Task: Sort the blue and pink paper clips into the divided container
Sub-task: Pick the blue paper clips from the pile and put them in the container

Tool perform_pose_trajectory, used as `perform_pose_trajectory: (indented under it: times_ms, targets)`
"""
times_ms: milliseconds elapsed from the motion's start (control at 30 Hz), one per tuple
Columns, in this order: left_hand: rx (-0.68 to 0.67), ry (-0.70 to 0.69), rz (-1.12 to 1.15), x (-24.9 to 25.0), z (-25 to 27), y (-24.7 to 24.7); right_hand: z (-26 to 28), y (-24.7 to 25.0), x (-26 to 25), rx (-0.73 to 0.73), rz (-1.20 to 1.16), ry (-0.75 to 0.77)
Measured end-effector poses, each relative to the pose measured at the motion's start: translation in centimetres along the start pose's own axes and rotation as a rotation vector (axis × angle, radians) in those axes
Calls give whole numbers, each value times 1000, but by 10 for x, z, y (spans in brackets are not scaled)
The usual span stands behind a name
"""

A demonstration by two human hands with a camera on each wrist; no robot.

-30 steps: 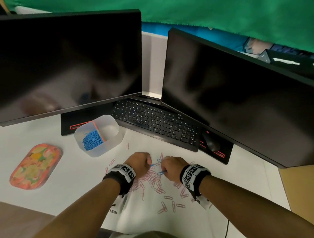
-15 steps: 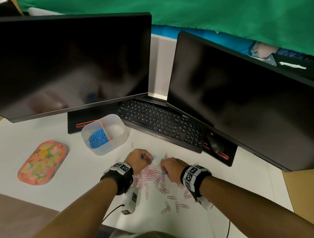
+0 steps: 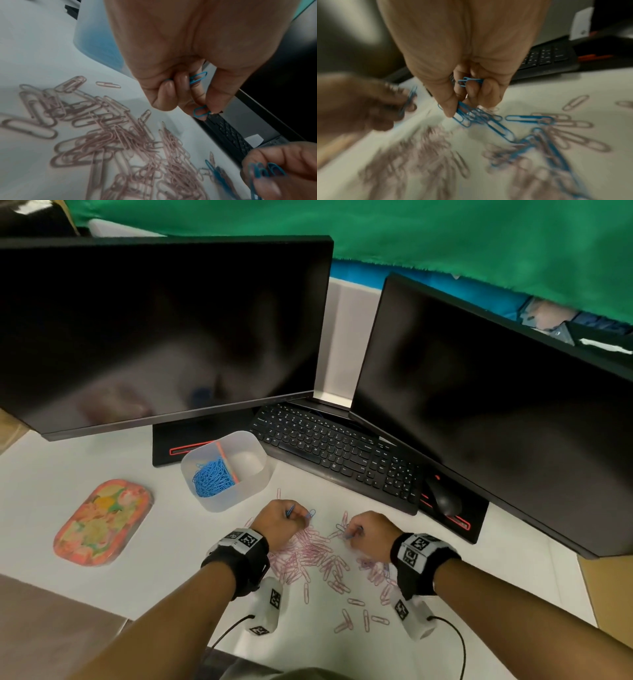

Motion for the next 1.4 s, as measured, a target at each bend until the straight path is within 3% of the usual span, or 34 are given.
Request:
perform_pose_trajectory:
  times_ms: [67,233,433,567,733,933,1100,1233,1333,1400]
  targets:
    - [27,-15,65,7,4,6,-3,10,-10,14,-134,2]
    - [53,33,197,16,12,31,-14,7,-25,-87,-614,-203]
    - [178,168,450,7,15,80,-34,-3,-108,-171,-902,-173]
    - [279,195,606,4,16,122,-58,-20,-171,-176,-788,-124]
    - [392,251,604,-6,5,166,-88,-31,-237,-122,-404,-63]
    - [453,306,562,-12,-5,186,-108,-38,-265,-135,-372,-111]
    - [515,272,468,-10,-7,194,-115,-32,-261,-143,-358,-75]
    - [612,184,290,2,-5,192,-99,-11,-245,-143,-501,-49]
    - [601,57,183,18,-6,175,-84,17,-207,-79,-573,-85]
    - [535,-38,105,32,-7,152,-74,35,-163,1,-480,-116]
Point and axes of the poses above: each hand's wrist, its own z-axis away from the middle knuckle, its own y-axis out of the back of the hand, x = y × z, the point moved 8 cm from there along -z, towards the middle knuckle, and after that the axes turned 8 degrees about x, right-handed, at the moved point
